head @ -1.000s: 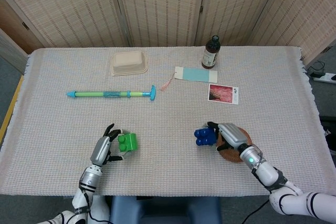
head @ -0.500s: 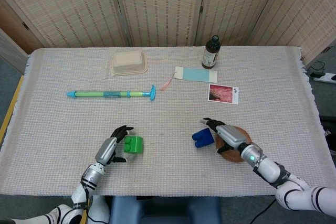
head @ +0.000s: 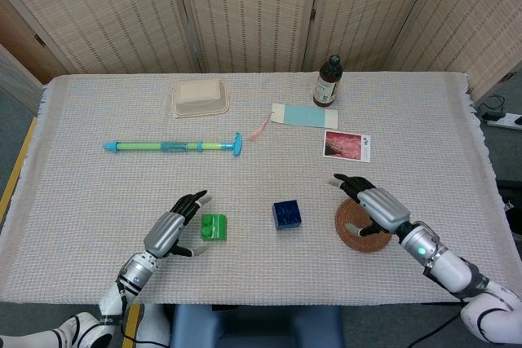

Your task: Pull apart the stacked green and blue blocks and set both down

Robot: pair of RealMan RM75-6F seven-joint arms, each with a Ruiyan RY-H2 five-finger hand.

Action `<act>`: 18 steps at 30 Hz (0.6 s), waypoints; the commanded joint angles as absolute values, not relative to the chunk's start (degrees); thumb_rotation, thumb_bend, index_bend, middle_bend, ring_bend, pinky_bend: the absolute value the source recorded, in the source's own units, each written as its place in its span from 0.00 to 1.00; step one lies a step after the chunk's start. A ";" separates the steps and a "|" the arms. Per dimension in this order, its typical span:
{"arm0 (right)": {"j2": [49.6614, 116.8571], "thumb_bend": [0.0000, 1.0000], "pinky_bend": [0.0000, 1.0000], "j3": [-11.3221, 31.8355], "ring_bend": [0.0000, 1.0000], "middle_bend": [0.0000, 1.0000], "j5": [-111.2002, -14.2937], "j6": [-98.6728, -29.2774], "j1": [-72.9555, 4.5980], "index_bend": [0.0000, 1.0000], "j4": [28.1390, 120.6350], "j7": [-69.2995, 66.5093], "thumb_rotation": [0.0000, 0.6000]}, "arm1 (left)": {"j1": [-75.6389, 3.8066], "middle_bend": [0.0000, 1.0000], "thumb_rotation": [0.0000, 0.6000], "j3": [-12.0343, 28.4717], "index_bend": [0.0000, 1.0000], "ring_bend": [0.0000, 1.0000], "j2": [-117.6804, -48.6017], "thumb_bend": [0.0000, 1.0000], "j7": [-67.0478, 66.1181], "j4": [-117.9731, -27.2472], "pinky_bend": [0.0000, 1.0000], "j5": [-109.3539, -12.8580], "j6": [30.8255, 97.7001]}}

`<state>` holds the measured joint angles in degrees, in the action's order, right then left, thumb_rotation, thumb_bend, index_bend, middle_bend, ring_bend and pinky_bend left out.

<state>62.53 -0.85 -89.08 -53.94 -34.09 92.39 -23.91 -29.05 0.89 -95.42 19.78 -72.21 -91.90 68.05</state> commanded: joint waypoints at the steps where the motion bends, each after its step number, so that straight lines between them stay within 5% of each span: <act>1: 58.77 0.41 0.00 -2.84 0.00 0.00 -88.18 -65.38 -25.28 0.00 95.83 -5.49 1.00 | -27.36 0.00 1.00 -3.11 0.00 0.00 -88.23 0.23 10.08 -77.79 0.00 -96.24 71.48; 8: 63.73 0.41 0.00 -4.32 0.00 0.00 -85.24 -81.84 -12.64 0.00 94.98 12.55 1.00 | -17.71 0.00 1.00 -4.43 0.03 0.00 -85.78 0.24 -13.04 -77.31 0.00 -93.82 82.03; 11: 65.64 0.41 0.00 -4.73 0.00 0.00 -83.95 -82.71 -10.31 0.00 92.24 12.22 1.00 | -13.68 0.00 1.00 -4.12 0.04 0.00 -88.47 0.24 -18.20 -73.94 0.00 -92.81 86.91; 18: 65.67 0.41 0.00 -3.66 0.00 0.00 -83.90 -82.11 -9.80 0.00 92.36 12.89 1.00 | -12.32 0.00 1.00 -1.31 0.04 0.00 -87.58 0.24 -18.53 -77.04 0.00 -87.19 84.89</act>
